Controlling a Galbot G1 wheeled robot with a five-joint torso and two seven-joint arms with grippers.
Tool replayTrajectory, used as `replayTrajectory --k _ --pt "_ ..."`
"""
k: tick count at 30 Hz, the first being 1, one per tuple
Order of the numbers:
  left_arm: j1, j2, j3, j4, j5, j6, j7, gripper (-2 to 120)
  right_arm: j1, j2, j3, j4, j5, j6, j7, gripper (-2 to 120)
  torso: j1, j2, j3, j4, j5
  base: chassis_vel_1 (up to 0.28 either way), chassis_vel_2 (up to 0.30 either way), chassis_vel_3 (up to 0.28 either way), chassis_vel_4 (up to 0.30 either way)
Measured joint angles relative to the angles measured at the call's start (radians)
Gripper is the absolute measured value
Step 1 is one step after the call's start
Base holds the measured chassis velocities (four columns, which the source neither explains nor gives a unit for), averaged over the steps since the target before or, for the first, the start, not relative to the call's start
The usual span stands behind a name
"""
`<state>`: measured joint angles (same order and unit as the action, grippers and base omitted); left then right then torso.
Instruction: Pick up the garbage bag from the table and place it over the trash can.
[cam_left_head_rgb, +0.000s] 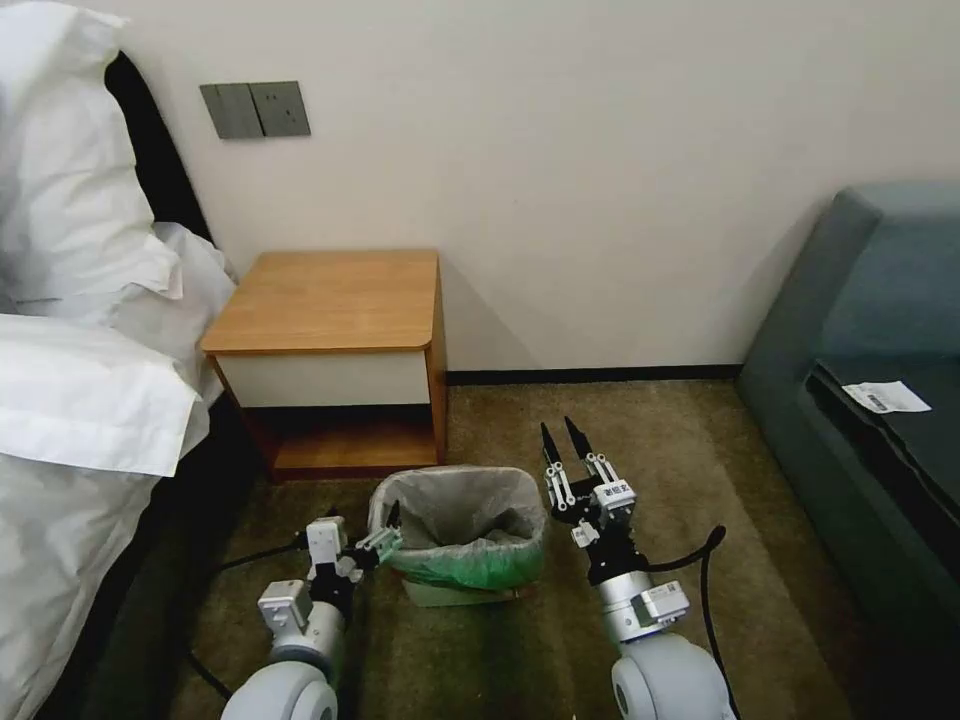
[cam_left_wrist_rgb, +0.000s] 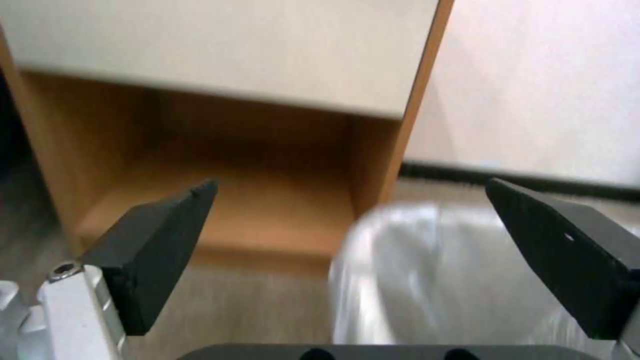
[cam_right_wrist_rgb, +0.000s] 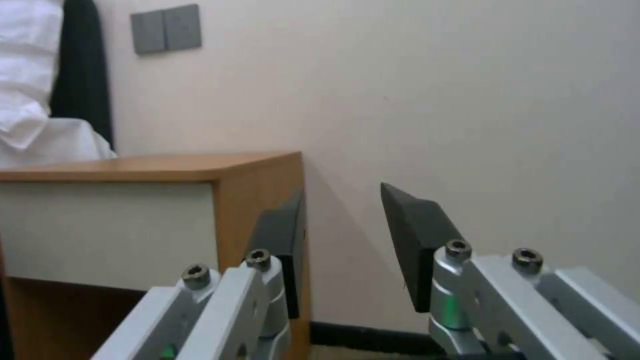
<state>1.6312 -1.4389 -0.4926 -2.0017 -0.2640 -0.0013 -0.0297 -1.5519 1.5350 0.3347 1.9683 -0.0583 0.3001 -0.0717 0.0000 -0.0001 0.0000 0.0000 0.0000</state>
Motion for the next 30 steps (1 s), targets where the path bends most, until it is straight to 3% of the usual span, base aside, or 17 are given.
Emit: replayTrajectory --k 5,6,7,10,13,19,21,23,24,25,26,27,28,30 --pt "-0.017 -0.011 -0.003 0.044 0.078 -0.142 0.035 100 -0.002 0.012 0.006 -0.028 -0.005 0.008 0.007 30 0.0 0.0 0.0 0.0001 -0.0006 0.0 0.0 0.0 0.0" --pt "-0.023 -0.014 -0.003 0.067 0.107 -0.211 0.051 100 -0.001 0.017 0.008 -0.038 -0.01 0.008 0.013 30 0.0 0.0 0.0 0.0 -0.0019 0.0 0.0 0.0 0.0" --pt "-0.023 -0.014 -0.003 0.067 0.107 -0.211 0.051 100 -0.001 0.017 0.008 -0.038 -0.01 0.008 0.013 30 0.0 0.0 0.0 0.0 -0.0019 0.0 0.0 0.0 0.0" --pt "-0.025 -0.017 -0.003 0.09 0.138 -0.334 0.061 100 0.01 0.027 0.012 -0.066 -0.021 0.008 0.023 30 0.0 0.0 0.0 0.0 -0.0029 0.0 0.0 0.0 0.0" --pt "-0.025 -0.019 -0.004 0.091 0.153 -0.38 0.057 100 0.019 0.032 0.014 -0.091 -0.029 0.01 0.024 30 0.0 0.0 0.0 -0.0001 -0.0035 0.0 0.0 0.0 0.0" --pt "-0.028 -0.016 -0.005 0.081 0.158 -0.393 0.049 100 0.047 0.031 0.014 -0.152 -0.026 0.016 0.007 30 0.0 0.0 0.0 -0.0003 -0.0031 0.0 0.0 0.0 0.0" --pt "-0.032 -0.017 -0.004 0.079 0.161 -0.388 0.046 100 0.065 0.031 0.022 -0.177 -0.013 0.014 -0.005 30 0.0 0.0 0.0 -0.0004 0.0002 0.0 0.0 0.0 0.0" --pt "-0.034 -0.02 -0.002 0.08 0.163 -0.388 0.041 100 0.073 0.029 0.025 -0.186 -0.007 0.012 -0.006 30 0.0 0.0 0.0 -0.0002 0.0009 0.0 0.0 0.0 0.0" --pt "-0.037 -0.023 0.0 0.083 0.163 -0.389 0.035 100 0.084 0.023 0.03 -0.199 -0.001 0.011 -0.006 30 0.0 0.0 0.0 -0.0001 0.0044 0.0 0.0 0.0 0.0" --pt "-0.037 -0.023 0.0 0.083 0.163 -0.389 0.035 100 0.084 0.023 0.03 -0.199 -0.001 0.011 -0.006 30 0.0 0.0 0.0 -0.0001 0.0044 0.0 0.0 0.0 0.0" --pt "-0.039 -0.026 0.001 0.087 0.163 -0.389 0.028 100 0.093 0.019 0.036 -0.21 0.002 0.011 -0.007 30 0.0 0.0 0.0 0.0002 0.0069 0.0 0.0 0.0 0.0" --pt "-0.04 -0.027 0.001 0.089 0.163 -0.391 0.026 100 0.099 0.014 0.043 -0.217 0.004 0.01 -0.009 30 0.0 0.0 0.0 0.0002 0.0063 0.0 0.0 0.0 0.0" --pt "-0.04 -0.028 0.001 0.093 0.162 -0.393 0.023 100 0.107 0.003 0.058 -0.222 0.009 0.008 -0.008 30 0.0 0.0 0.0 0.0003 0.0035 0.0 0.0 0.0 0.0" --pt "-0.041 -0.028 0.0 0.096 0.16 -0.393 0.022 100 0.11 -0.008 0.068 -0.223 0.016 0.004 -0.008 30 0.0 0.0 0.0 0.0001 0.0028 0.0 0.0 0.0 0.0"
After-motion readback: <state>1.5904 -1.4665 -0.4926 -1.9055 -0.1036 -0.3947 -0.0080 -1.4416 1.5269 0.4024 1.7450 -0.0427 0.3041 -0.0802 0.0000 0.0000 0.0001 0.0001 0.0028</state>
